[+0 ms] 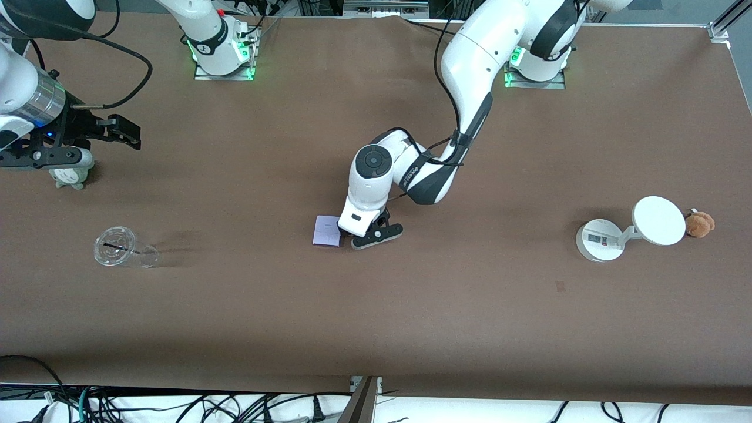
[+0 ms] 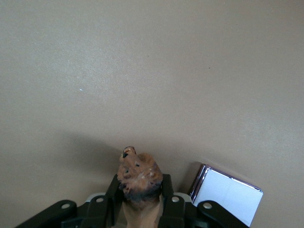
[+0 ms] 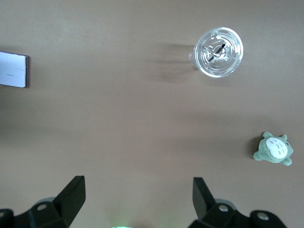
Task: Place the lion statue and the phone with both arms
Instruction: 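Close the left gripper on the lion statue and lift it, then carry the lion toward the white lamp while the right gripper reaches the phone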
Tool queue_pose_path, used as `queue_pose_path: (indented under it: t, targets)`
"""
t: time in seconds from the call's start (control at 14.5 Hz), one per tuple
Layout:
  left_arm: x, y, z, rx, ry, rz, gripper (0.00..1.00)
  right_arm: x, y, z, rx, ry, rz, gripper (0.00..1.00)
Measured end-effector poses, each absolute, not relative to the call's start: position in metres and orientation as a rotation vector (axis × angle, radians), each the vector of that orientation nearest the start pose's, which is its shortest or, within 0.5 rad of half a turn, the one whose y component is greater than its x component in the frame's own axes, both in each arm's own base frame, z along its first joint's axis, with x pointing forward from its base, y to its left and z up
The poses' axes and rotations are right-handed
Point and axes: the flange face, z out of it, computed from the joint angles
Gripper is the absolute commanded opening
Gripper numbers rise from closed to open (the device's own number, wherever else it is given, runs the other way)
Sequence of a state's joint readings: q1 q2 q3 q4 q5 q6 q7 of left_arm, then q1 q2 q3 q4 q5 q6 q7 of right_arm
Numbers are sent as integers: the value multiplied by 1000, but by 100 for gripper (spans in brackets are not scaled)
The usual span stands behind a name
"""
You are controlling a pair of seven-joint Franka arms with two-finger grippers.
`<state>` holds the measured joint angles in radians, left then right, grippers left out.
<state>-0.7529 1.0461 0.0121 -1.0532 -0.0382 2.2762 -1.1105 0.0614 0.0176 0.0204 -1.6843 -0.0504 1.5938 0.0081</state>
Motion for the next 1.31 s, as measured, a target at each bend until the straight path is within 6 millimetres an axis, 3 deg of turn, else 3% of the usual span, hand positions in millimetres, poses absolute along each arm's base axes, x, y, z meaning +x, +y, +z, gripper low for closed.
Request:
queue_pose_path:
  t: [0.28, 0.48, 0.69, 0.9, 1.31]
  targets:
    - [591, -533, 214, -3243, -564, -179, 0, 554, 40, 563, -3189, -124, 169, 100]
    - [626, -494, 239, -3244, -524, -213, 0, 554, 40, 563, -3189, -124, 168, 100]
    - [652, -441, 263, -3229, -446, -203, 0, 554, 44, 564, -3179, -129, 165, 100]
    - [672, -373, 275, -3210, -299, -178, 0, 556, 54, 561, -3141, -64, 168, 100]
    - [675, -213, 294, -3183, -64, -60, 0, 565, 124, 534, -3152, 65, 168, 100]
